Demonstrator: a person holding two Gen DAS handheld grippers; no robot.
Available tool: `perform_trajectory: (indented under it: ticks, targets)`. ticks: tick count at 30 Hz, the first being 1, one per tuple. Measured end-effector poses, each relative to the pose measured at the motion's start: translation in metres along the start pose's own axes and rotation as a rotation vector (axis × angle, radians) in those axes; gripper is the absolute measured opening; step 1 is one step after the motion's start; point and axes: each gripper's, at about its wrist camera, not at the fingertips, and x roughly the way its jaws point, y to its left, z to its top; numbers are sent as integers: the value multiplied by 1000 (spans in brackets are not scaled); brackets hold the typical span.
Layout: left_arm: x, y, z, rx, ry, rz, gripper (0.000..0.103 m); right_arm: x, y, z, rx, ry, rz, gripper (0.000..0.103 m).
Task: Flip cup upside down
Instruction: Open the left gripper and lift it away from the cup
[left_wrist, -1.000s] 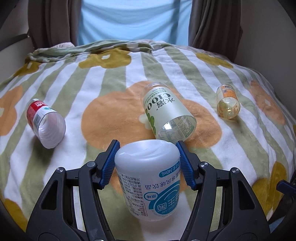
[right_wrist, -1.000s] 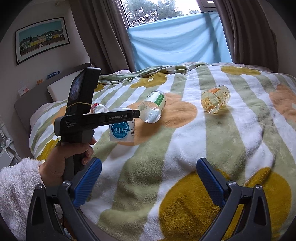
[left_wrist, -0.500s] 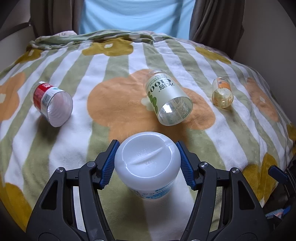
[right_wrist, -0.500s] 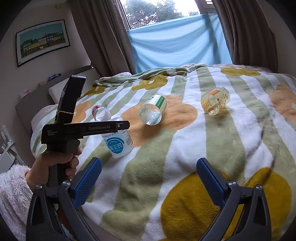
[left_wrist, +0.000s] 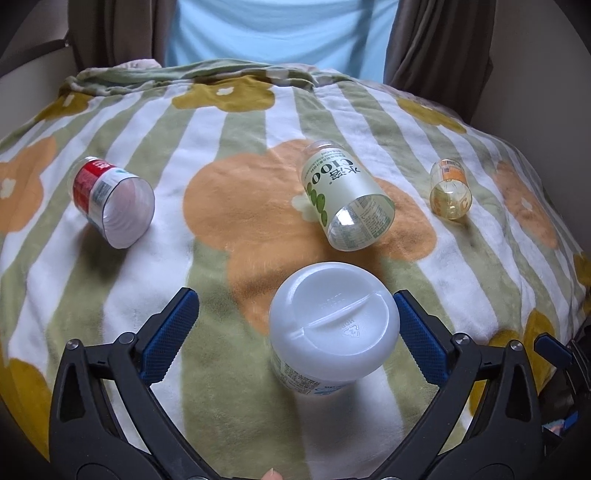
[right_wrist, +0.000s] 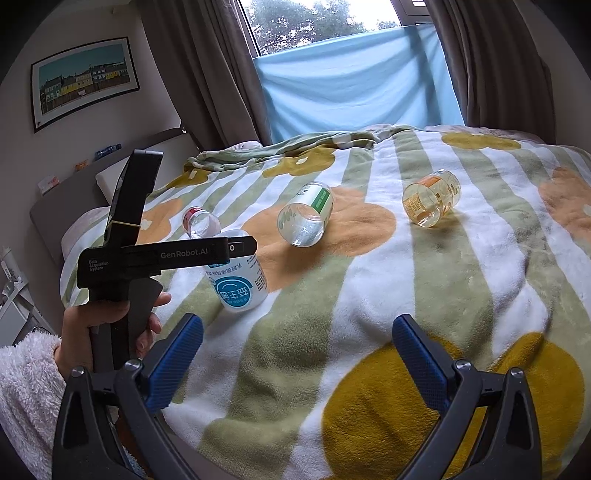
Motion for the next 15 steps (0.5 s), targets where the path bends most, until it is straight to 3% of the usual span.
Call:
perform_trajectory:
  ticks: [7, 15]
  targets:
    - [-25, 8, 0, -37, -28, -9, 103, 0, 6, 1, -44, -3, -28, 102]
    - [-130, 9, 11, -24, -186, -24, 103, -52, 46, 33, -106, -97, -97, 102]
